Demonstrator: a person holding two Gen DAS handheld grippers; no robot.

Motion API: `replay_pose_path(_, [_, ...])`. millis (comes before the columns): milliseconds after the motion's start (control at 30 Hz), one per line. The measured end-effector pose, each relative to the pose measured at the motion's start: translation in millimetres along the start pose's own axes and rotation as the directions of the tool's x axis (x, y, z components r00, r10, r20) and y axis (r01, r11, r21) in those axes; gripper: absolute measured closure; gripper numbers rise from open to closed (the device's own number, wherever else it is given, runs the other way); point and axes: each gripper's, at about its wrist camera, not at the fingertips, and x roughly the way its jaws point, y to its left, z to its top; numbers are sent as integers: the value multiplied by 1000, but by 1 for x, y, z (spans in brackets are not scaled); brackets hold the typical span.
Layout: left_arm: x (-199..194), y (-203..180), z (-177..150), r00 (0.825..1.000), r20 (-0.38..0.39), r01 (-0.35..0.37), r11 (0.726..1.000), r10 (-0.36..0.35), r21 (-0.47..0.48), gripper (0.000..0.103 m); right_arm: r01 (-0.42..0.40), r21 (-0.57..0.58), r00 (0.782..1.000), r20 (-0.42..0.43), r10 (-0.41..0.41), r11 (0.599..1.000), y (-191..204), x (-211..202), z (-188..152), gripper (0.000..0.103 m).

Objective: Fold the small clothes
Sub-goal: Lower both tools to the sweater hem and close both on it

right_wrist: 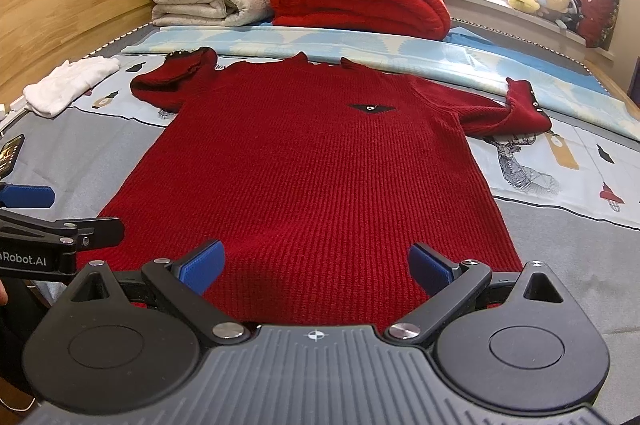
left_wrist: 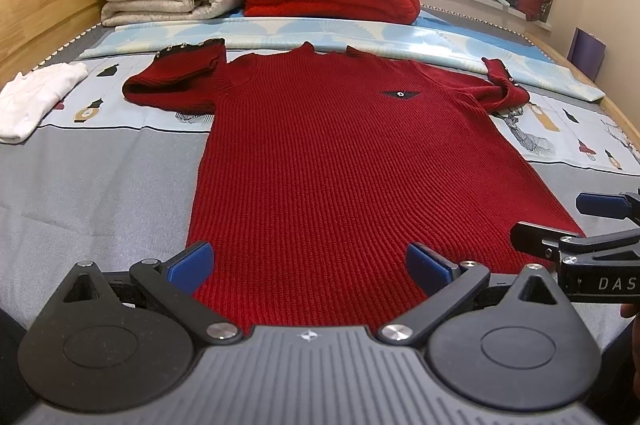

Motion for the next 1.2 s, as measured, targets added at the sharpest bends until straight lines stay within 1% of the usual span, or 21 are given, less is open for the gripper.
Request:
replay_pose_path(100, [-1,0,1,1000,4,-1,1000,1,4,1,5,1,1000,12,-5,1000,-1,-2,-1,5])
replay_pose_path(200, [-6,1,5,999,36,-9,1000,8,22,1,7,23,999,42,-8,1000,-8,-8,4,10])
replay_pose_path(233, [-8,4,9,999,49,-9,999,8,33,1,2,39,998,61,-5,999,-14,-12,7,14])
replay_pose_path(300, [-11,13,22,997,74,-8,998,3,56,1,0,59,993,114,-7,998,-30,-23,16,19])
replay_pose_path(367, [-15,25,39,994,109,13,996,-24,93,3,5,80,984,178,-19,997,-53,-36,30,21])
replay_pose_path(400, [-16,31,48,991,128,23,991,-40,128,8,5,87,979,205,-23,996,-65,-40,36,21])
replay_pose_path(467, [-15,44,64,987,148,40,981,-69,191,30,28,89,970,237,-48,996,-95,-41,50,23])
replay_pose_path(500, [-11,53,71,985,143,68,974,-100,216,51,45,99,969,236,-67,994,-110,-39,55,25])
replay_pose_path(533, [-8,62,76,983,129,95,969,-127,227,64,51,117,971,228,-77,992,-125,-35,58,28])
replay_pose_path(567, [-2,69,80,983,112,117,968,-144,221,68,46,137,975,211,-75,990,-141,-27,59,29])
replay_pose_path(633, [18,90,84,983,45,173,979,-179,113,69,37,181,989,135,-62,983,-169,-2,52,36])
replay_pose_path(700, [38,105,86,977,-19,213,977,-213,-15,70,66,227,998,0,-67,972,-187,27,41,39])
replay_pose_path(733, [48,108,86,975,-44,216,975,-219,-55,69,70,267,996,-71,-53,961,-196,40,39,42])
replay_pose_path(800, [66,111,87,975,-106,184,978,-194,-100,68,59,328,990,-140,-13,943,-211,59,34,42])
replay_pose_path(867, [85,115,85,967,-198,135,981,-162,-141,61,84,321,974,-225,-10,943,-218,78,28,42])
replay_pose_path(967, [114,130,81,934,-330,67,973,-139,-222,48,115,277,940,-340,-15,954,-218,105,16,39])
replay_pose_path(1000, [119,134,78,922,-363,47,970,-133,-238,42,118,264,926,-377,-10,957,-214,111,9,35])
replay_pose_path(1033, [124,138,75,913,-387,33,969,-129,-244,39,120,250,909,-417,-5,961,-210,119,6,31])
replay_pose_path(1067, [128,140,73,904,-408,27,969,-129,-247,39,123,231,889,-458,-4,965,-207,125,1,30])
replay_pose_path(1133, [132,141,70,887,-441,32,970,-139,-243,32,127,189,863,-505,-15,974,-201,131,-5,26])
replay_pose_path(1200, [135,140,67,869,-471,48,973,-151,-224,31,121,177,858,-513,-13,977,-199,131,-7,26])
